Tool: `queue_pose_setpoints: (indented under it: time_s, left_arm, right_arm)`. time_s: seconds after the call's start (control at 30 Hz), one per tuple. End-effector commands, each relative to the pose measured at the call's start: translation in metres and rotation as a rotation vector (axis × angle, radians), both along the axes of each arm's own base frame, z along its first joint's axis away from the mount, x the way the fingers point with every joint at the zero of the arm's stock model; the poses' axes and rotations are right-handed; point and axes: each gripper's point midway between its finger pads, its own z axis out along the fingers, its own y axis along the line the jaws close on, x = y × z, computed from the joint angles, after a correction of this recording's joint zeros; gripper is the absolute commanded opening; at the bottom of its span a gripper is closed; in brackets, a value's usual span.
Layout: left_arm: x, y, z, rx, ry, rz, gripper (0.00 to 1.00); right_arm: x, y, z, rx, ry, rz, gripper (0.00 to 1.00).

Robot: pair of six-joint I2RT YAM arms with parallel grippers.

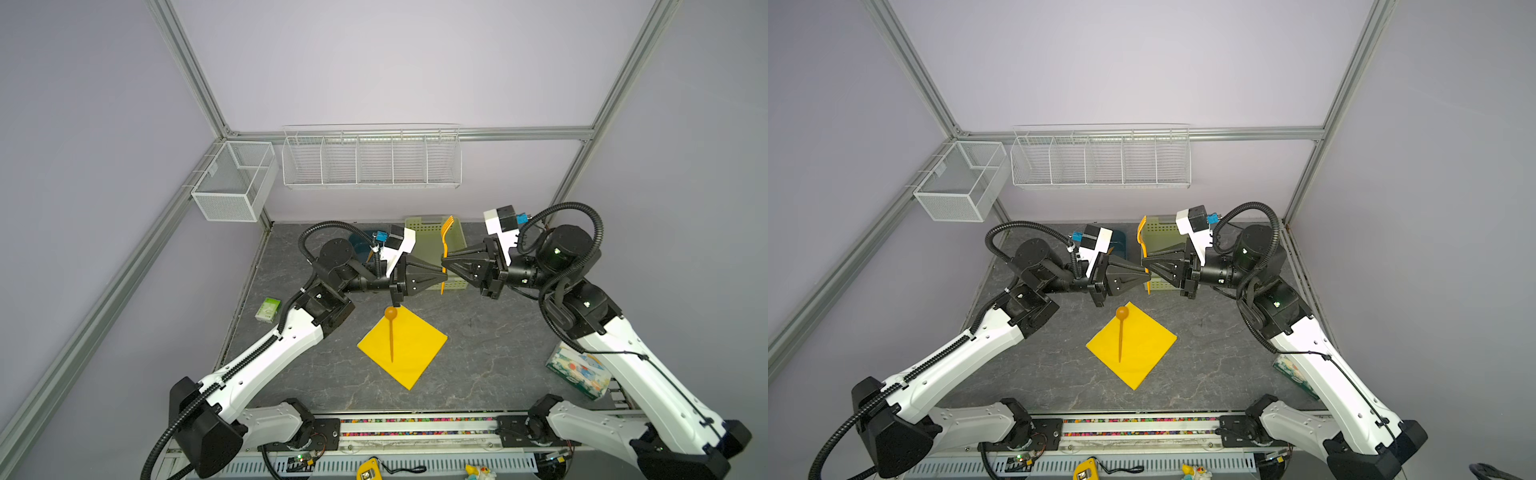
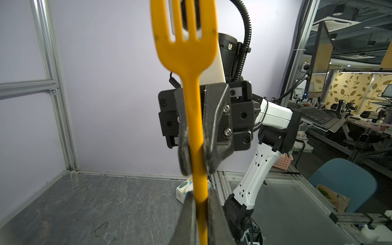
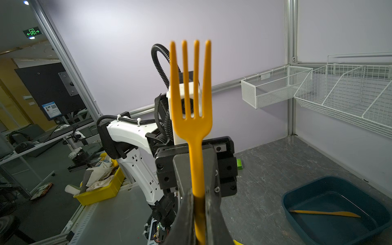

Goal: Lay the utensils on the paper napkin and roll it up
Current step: 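Open the left gripper and pull it back while the right gripper holds the fork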

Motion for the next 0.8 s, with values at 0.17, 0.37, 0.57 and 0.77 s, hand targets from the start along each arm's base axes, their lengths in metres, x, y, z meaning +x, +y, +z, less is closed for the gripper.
queue_pose_setpoints:
  time_s: [0.17, 0.37, 0.57, 0.77]
  left_arm:
    - [0.019, 0.006, -0.007, 0.063, 0.010, 0.146, 0.20]
    - [0.042, 0.027, -0.030, 0.187, 0.054, 0.344, 0.30]
    - [0.070, 0.060, -0.047, 0.281, 0.110, 0.562, 0.32]
    - [0.103, 0.102, -0.062, 0.360, 0.163, 0.809, 0.34]
  right_arm:
    - [0.000, -0.002, -0.003, -0.025, 0.007, -0.029, 0.07]
    - [0.028, -0.008, -0.033, -0.130, 0.072, -0.216, 0.07]
    - [0.058, -0.007, -0.076, -0.302, 0.152, -0.427, 0.07]
    - [0.082, -0.007, -0.123, -0.441, 0.247, -0.650, 0.07]
